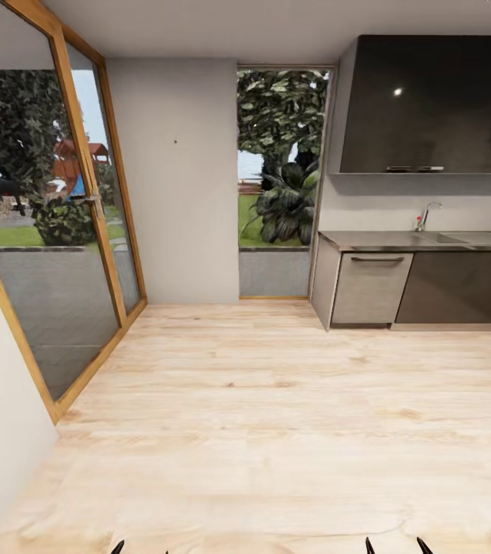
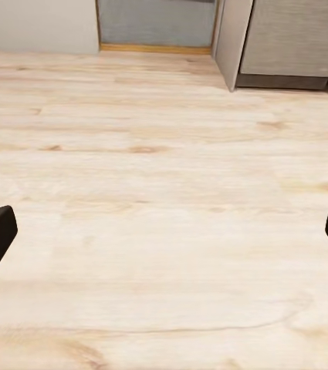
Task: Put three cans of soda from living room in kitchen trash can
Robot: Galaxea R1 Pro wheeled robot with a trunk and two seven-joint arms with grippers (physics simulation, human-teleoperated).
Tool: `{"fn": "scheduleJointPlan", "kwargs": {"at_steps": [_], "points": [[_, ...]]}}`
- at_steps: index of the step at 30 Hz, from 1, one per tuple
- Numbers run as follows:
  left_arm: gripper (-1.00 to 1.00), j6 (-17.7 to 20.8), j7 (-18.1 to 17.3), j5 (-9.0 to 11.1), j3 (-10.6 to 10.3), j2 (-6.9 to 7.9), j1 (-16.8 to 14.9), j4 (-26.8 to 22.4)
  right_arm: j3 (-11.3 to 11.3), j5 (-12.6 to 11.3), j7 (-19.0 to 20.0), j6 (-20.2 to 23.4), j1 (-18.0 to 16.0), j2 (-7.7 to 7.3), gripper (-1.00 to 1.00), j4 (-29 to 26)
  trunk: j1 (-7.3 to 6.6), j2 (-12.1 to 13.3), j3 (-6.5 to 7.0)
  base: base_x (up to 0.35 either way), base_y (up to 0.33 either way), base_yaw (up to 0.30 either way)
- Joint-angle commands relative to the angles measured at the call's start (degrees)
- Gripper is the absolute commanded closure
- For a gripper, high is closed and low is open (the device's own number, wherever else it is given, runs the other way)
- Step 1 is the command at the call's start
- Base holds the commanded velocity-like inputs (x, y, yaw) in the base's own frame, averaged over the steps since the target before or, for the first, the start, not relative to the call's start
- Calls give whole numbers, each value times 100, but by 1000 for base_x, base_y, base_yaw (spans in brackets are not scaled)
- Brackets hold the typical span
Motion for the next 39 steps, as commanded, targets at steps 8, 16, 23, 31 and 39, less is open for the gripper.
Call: {"fn": "scheduleJointPlan", "kwargs": {"at_steps": [8, 16, 23, 31, 39], "points": [[-100, 0, 1, -3, 4, 0, 0, 2, 0, -5, -16, 0, -3, 0, -100, 5, 0, 0, 27, 0, 0, -150], [-100, 0, 0, -5, 5, 0, 1, 8, 0, -6, -14, 0, -4, -1, -100, 8, 0, 0, 59, 0, 0, -221], [-100, 0, 0, -10, 5, 0, 0, 9, 0, -6, -13, 0, -4, -1, -100, 16, 0, 0, 87, 0, 0, -230], [-100, 0, 0, -12, -3, 0, 0, 9, 0, -6, -13, 0, -4, -1, -100, 17, 0, 0, 119, 0, 0, -232], [-100, 0, 0, -12, 4, 0, 0, 9, 0, -6, -12, 0, -4, -1, -100, 18, 0, 0, 139, 0, 0, -187]]}}
